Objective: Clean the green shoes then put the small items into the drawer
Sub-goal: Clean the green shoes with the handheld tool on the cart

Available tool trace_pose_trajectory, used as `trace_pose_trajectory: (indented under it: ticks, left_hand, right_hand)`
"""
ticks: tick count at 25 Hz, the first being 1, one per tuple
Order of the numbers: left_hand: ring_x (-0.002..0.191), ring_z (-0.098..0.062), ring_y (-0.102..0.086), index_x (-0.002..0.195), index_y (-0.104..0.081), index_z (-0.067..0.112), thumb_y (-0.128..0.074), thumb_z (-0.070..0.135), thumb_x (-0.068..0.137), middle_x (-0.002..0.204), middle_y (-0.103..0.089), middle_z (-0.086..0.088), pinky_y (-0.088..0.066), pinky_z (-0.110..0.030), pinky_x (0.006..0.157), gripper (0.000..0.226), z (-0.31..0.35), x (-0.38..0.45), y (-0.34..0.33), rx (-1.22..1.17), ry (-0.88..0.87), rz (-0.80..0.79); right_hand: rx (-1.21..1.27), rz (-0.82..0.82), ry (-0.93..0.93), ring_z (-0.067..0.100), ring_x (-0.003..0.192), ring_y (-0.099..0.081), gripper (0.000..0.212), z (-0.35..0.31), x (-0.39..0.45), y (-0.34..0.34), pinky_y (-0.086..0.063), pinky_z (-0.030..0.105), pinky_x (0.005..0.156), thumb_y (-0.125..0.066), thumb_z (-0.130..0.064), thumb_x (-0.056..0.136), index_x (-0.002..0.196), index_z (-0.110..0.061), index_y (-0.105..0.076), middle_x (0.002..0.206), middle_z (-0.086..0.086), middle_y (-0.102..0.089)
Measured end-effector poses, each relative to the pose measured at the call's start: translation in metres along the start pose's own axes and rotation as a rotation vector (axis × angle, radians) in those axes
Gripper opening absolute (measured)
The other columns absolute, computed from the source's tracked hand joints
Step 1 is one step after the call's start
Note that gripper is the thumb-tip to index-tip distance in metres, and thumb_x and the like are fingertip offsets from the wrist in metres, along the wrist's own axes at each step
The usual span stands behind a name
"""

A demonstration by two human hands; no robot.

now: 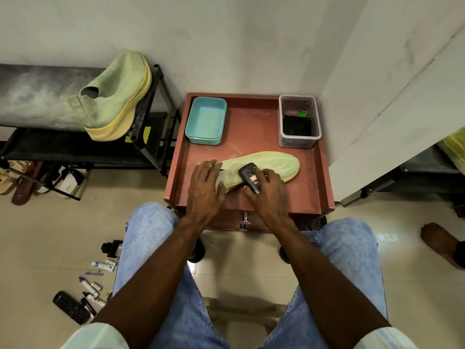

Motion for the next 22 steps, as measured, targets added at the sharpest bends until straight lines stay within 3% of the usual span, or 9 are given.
trace_pose_trajectory:
  ticks: [4, 5, 7, 9, 10, 13, 14, 18, 22]
  left_hand:
    - [0.123, -0.032, -0.051, 0.118, -0.065, 0.004, -0.047, 0.017, 0.079, 0.121, -0.065, -0.012, -0.028, -0.045, 0.114, 0.045, 0.014, 0.009, -0.021, 0.223, -0.210, -0.180]
    - [0.124, -0.033, -0.050, 0.117, -0.066, 0.004, -0.044, 0.020, 0.078, 0.121, -0.066, -0.012, -0.027, -0.046, 0.115, 0.047, 0.016, 0.010, -0.026, 0.273, -0.211, -0.219]
    - [0.128, -0.038, -0.046, 0.119, -0.065, 0.004, -0.039, 0.023, 0.078, 0.124, -0.064, -0.015, -0.019, -0.050, 0.117, 0.052, 0.023, 0.010, -0.031, 0.376, -0.217, -0.273]
    - [0.139, -0.043, -0.032, 0.130, -0.056, 0.001, -0.033, 0.023, 0.081, 0.137, -0.054, -0.019, -0.005, -0.053, 0.118, 0.058, 0.032, 0.007, -0.039, 0.501, -0.232, -0.311]
    - [0.144, -0.044, -0.018, 0.138, -0.046, -0.002, -0.027, 0.020, 0.084, 0.147, -0.043, -0.021, 0.005, -0.053, 0.118, 0.061, 0.035, 0.004, -0.043, 0.573, -0.236, -0.345]
    - [0.147, -0.040, 0.007, 0.149, -0.014, -0.007, -0.008, 0.013, 0.084, 0.159, -0.010, -0.022, 0.023, -0.049, 0.113, 0.068, 0.038, -0.006, -0.054, 0.684, -0.265, -0.433]
    - [0.147, -0.039, 0.008, 0.150, -0.009, -0.007, -0.009, 0.014, 0.085, 0.159, -0.005, -0.023, 0.021, -0.048, 0.114, 0.068, 0.038, -0.008, -0.058, 0.697, -0.271, -0.453]
    - [0.148, -0.036, 0.005, 0.151, -0.005, -0.006, -0.026, 0.016, 0.096, 0.159, 0.001, -0.024, 0.006, -0.046, 0.120, 0.063, 0.034, -0.012, -0.066, 0.653, -0.250, -0.467]
    - [0.148, -0.037, 0.007, 0.150, 0.003, -0.006, -0.028, 0.013, 0.092, 0.159, 0.005, -0.024, -0.002, -0.049, 0.120, 0.068, 0.026, -0.014, -0.067, 0.638, -0.215, -0.600]
  right_hand:
    - [0.076, 0.155, -0.492, 0.035, 0.112, -0.052, 0.062, 0.054, 0.006, 0.018, -0.043, 0.045, 0.097, -0.069, -0.037, 0.081, 0.136, -0.013, -0.052, 0.124, 0.018, -0.055]
    - [0.083, 0.130, -0.472, 0.034, 0.113, -0.051, 0.062, 0.049, 0.005, 0.017, -0.044, 0.045, 0.097, -0.068, -0.037, 0.082, 0.137, -0.014, -0.050, 0.124, 0.018, -0.055]
    - [0.080, 0.009, -0.224, 0.033, 0.110, -0.052, 0.061, 0.020, 0.000, 0.002, -0.045, 0.042, 0.093, -0.067, -0.037, 0.084, 0.137, -0.014, -0.051, 0.122, 0.017, -0.056]
    - [0.014, -0.053, -0.033, 0.033, 0.106, -0.053, 0.059, 0.009, -0.007, -0.006, -0.045, 0.042, 0.090, -0.067, -0.037, 0.084, 0.136, -0.013, -0.053, 0.120, 0.017, -0.057]
    - [-0.035, -0.023, -0.049, 0.033, 0.106, -0.053, 0.059, 0.019, -0.003, 0.000, -0.045, 0.042, 0.090, -0.066, -0.039, 0.084, 0.136, -0.014, -0.053, 0.120, 0.017, -0.056]
    - [-0.083, 0.097, -0.402, 0.031, 0.111, -0.049, 0.058, 0.068, 0.010, 0.028, -0.042, 0.043, 0.096, -0.062, -0.043, 0.084, 0.135, -0.018, -0.052, 0.123, 0.015, -0.053]
    - [-0.058, 0.102, -0.430, 0.031, 0.111, -0.049, 0.057, 0.071, 0.011, 0.030, -0.042, 0.042, 0.096, -0.062, -0.042, 0.084, 0.135, -0.017, -0.053, 0.123, 0.015, -0.053]
    - [0.013, -0.113, -0.071, 0.030, 0.110, -0.052, 0.057, 0.028, 0.007, 0.002, -0.043, 0.038, 0.091, -0.064, -0.041, 0.084, 0.135, -0.016, -0.055, 0.122, 0.014, -0.057]
    - [-0.025, 0.100, -0.392, 0.031, 0.110, -0.050, 0.056, 0.074, 0.014, 0.038, -0.042, 0.043, 0.098, -0.064, -0.039, 0.082, 0.132, -0.017, -0.055, 0.121, 0.014, -0.055]
Point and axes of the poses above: each hand's wrist, its own x-axis towards the middle knuckle, its own y-axis out of the back of the hand, z = x × y, the point moved 5 cm from there along x, towards the middle knuckle
